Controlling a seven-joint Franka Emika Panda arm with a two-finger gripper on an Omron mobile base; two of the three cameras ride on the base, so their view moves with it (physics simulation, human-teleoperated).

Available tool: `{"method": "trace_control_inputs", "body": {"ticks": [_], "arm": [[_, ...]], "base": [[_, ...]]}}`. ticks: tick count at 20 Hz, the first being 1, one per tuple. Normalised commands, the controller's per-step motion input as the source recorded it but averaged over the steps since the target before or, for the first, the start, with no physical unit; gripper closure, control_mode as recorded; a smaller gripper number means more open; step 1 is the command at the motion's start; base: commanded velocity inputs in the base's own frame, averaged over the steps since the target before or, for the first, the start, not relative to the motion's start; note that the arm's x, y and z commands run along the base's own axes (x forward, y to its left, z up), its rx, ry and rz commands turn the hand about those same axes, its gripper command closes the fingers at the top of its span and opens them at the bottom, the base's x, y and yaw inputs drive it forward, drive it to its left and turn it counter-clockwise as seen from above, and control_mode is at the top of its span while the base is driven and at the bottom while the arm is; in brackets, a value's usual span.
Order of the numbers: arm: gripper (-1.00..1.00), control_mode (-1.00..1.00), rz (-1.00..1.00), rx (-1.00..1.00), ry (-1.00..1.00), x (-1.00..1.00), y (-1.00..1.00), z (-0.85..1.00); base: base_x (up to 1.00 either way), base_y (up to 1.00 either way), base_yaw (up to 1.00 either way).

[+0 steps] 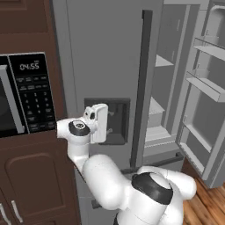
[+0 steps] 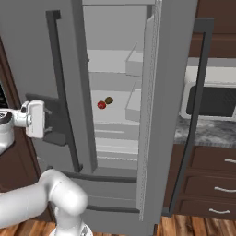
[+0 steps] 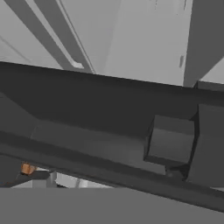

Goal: Place the mango in the correct fridge rack based on whether it is a fruit or vegetable. Finally, close the fridge door.

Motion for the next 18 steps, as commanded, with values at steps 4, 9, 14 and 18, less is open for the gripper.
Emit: {"method": "trace_control_inputs", "body": {"ticks": [4,9,14,18], "arm": [[-1.0,-1.0,0.25,0.09,-0.01,0.69,-0.34,0.0],[-1.0,-1.0,0.29,0.08,-0.02,0.68,-0.27,0.01],[-1.0,-1.0,0.32,0.05,-0.06,0.35,-0.15,0.04],[-1.0,-1.0,0.14,-0.05,-0.3,-0.73,0.04,0.06]], "base": [[0.0,0.0,0.0],[0.0,0.0,0.0],[0.0,0.0,0.0],[0.0,0.0,0.0]]}}
